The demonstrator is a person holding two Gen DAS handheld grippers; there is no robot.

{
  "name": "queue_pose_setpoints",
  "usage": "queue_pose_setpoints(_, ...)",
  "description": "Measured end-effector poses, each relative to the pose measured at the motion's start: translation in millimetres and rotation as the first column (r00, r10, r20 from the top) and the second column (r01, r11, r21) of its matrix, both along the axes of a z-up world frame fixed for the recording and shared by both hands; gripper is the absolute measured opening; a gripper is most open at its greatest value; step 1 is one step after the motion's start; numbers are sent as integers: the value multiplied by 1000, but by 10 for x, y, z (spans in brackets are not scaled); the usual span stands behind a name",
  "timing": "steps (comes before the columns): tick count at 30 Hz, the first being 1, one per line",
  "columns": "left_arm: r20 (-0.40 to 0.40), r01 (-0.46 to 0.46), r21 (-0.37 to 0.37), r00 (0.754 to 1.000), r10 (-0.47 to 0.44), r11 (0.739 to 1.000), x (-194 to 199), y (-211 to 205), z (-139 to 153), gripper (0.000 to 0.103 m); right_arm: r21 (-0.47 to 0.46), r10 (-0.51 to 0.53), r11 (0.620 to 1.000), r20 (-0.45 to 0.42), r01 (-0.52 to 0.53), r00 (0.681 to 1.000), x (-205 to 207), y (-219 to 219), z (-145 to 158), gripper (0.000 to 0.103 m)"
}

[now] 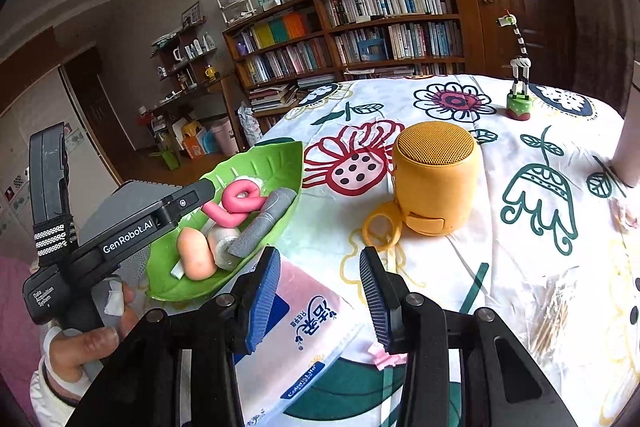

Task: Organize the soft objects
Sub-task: 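Move both tools away from the plate toward the clear plastic bags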

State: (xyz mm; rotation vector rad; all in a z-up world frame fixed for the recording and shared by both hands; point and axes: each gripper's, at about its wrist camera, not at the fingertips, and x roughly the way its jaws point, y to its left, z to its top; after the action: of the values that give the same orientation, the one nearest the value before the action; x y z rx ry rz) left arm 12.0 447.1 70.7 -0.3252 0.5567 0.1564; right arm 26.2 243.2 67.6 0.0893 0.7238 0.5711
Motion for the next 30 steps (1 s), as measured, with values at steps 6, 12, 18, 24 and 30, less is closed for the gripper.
queue_pose_setpoints(6,-9,30,4,1000,-29,1000,-9,-122,-6,74,-7,-33,999,-18,33,999,-92,-216,-70,45)
queue_pose_setpoints(12,-15,49,11,999,-49,999,-31,-238,0,74,-14,-85,996,-43,84,995,-146,-473,-151,45)
queue_pose_setpoints(18,-16,81,30,997,-81,996,-42,-394,50,74,-14,-129,992,-58,128,990,-207,-728,-210,45)
queue_pose_setpoints(24,-16,114,51,993,-114,992,-33,-557,110,74,-10,-176,984,-83,176,981,-250,-985,-285,45)
queue_pose_setpoints(30,-27,156,69,988,-154,985,10,-750,139,75,-2,-211,977,-99,212,972,-275,-1181,-350,45)
